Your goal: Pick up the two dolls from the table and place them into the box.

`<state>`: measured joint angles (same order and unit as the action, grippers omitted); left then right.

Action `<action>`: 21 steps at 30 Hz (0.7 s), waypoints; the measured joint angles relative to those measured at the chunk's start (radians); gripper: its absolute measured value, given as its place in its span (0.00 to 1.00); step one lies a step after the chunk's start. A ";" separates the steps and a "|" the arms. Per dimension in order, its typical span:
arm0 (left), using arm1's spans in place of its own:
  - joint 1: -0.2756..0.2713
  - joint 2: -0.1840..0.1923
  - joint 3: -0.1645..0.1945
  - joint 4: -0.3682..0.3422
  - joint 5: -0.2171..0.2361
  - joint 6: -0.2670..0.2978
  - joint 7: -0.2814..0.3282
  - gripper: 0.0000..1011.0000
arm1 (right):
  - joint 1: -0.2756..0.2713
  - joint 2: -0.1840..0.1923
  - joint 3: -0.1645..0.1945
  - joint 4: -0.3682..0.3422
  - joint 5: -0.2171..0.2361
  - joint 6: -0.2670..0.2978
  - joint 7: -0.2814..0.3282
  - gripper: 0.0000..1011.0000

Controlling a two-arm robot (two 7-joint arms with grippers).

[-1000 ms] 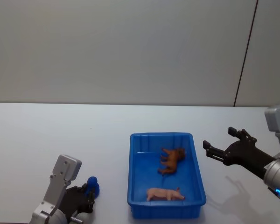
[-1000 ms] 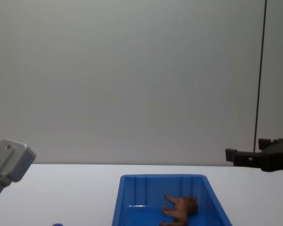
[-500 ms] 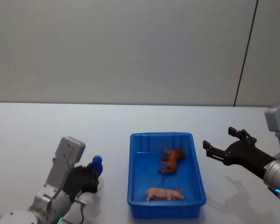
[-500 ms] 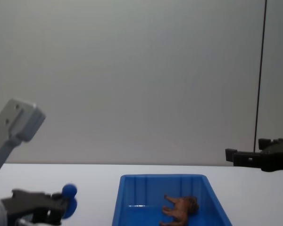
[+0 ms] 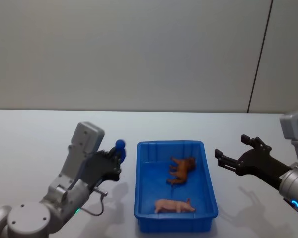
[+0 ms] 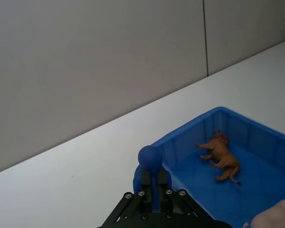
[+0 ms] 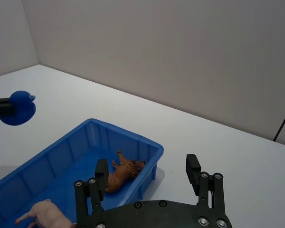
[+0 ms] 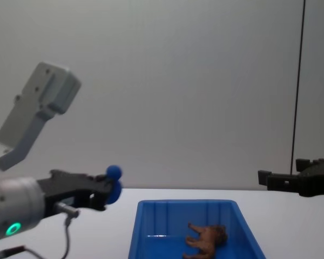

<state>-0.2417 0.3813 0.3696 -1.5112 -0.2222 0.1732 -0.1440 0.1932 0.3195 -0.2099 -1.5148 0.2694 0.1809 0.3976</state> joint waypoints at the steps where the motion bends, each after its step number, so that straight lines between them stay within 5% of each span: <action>1: -0.009 -0.009 0.004 0.004 0.005 -0.006 -0.012 0.06 | 0.000 0.000 0.000 0.000 0.000 0.000 0.000 0.99; 11: -0.067 -0.076 0.038 0.053 0.026 -0.039 -0.088 0.08 | 0.000 0.000 0.000 0.000 0.000 0.000 0.000 0.99; 21: -0.112 -0.132 0.067 0.108 0.039 -0.063 -0.148 0.35 | 0.000 0.000 0.000 0.000 0.000 0.000 0.000 0.99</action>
<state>-0.3536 0.2491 0.4369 -1.4032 -0.1833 0.1103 -0.2917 0.1932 0.3195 -0.2100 -1.5147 0.2694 0.1809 0.3976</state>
